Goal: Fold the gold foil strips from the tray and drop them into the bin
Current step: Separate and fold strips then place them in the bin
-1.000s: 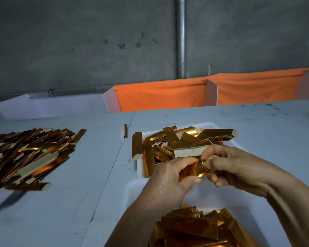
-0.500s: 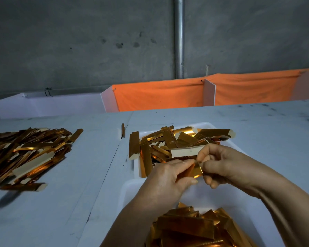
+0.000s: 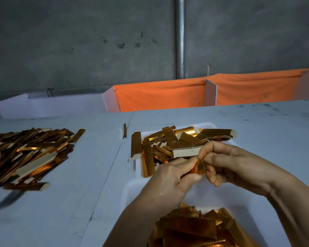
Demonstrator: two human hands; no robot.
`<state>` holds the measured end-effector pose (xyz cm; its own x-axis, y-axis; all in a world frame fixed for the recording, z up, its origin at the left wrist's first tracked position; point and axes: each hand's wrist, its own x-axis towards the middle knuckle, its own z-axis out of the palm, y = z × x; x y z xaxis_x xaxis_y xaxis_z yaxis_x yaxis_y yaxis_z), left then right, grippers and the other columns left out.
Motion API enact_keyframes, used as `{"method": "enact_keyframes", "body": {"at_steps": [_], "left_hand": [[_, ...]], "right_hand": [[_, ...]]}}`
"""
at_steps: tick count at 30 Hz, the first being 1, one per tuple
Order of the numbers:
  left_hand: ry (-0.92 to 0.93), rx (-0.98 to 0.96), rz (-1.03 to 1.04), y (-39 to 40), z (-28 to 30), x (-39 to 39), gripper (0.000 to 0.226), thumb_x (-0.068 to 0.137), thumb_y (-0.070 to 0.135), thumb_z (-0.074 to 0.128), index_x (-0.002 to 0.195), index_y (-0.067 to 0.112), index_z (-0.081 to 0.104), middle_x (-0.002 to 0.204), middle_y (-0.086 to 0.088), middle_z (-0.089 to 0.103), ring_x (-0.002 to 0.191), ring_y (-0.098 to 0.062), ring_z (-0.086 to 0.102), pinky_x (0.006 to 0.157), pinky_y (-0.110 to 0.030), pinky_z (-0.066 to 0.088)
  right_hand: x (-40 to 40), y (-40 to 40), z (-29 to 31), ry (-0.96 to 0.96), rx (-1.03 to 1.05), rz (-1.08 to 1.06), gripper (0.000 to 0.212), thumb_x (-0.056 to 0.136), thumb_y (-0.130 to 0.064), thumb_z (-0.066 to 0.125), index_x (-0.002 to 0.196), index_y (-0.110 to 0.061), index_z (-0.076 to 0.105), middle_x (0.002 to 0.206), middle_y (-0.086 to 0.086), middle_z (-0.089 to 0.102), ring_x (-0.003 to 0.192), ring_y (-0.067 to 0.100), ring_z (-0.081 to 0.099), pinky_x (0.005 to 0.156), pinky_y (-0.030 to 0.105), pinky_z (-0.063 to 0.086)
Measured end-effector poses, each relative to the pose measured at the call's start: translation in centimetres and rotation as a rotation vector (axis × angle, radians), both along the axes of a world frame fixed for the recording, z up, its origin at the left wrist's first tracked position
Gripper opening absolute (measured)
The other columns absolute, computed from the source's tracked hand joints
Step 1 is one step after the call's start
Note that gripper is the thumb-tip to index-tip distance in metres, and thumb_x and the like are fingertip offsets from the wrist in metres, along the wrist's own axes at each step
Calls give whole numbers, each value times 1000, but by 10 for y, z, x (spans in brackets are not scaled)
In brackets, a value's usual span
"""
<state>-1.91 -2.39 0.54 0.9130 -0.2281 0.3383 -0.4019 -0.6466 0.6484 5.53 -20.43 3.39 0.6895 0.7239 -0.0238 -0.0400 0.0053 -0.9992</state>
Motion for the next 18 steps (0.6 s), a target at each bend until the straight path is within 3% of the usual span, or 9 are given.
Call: {"method": "enact_keyframes", "body": {"at_steps": [3,7,9,11,13,18], "left_hand": [[39,-118,-35,-1,5,-2,45,94,38,46,137,26,49,101,17,57,99,-2,54,85,-21,45],[67,-137,-63,-1,6,-3,39,92,40,45,126,26,59,95,16,59,92,-4,55,83,-30,47],[83,-130,-66,0,5,-3,35,94,39,46,123,25,61,93,17,58,91,-4,55,83,-29,47],[102,-133,-70,0,5,-3,34,95,36,47,125,26,60,93,18,58,92,-2,55,83,-25,46],[132,-127,-85,0,4,-4,36,95,36,46,129,28,56,97,15,60,95,-3,56,88,-30,47],[233,-184,-102,-5,2,-4,30,96,34,48,125,35,58,100,14,68,98,-4,59,90,-33,48]], "right_hand": [[2,0,0,67,120,45,12,81,-15,59,89,-7,65,60,6,50,47,14,52,46,20,47],[5,-2,-3,110,147,87,11,84,-13,60,84,-11,71,58,4,46,43,12,49,43,19,44],[7,-3,-4,120,136,114,7,83,-18,69,85,-11,71,57,4,47,43,12,49,43,19,44],[10,-5,-5,117,103,136,24,71,-27,83,84,-11,70,57,3,47,43,12,49,43,19,44],[11,-7,-5,100,55,143,35,61,-32,89,82,-12,69,57,2,48,42,12,48,43,19,42],[14,-11,-7,160,-10,158,36,57,-32,91,76,-13,67,56,4,52,43,12,50,43,18,44]]}}
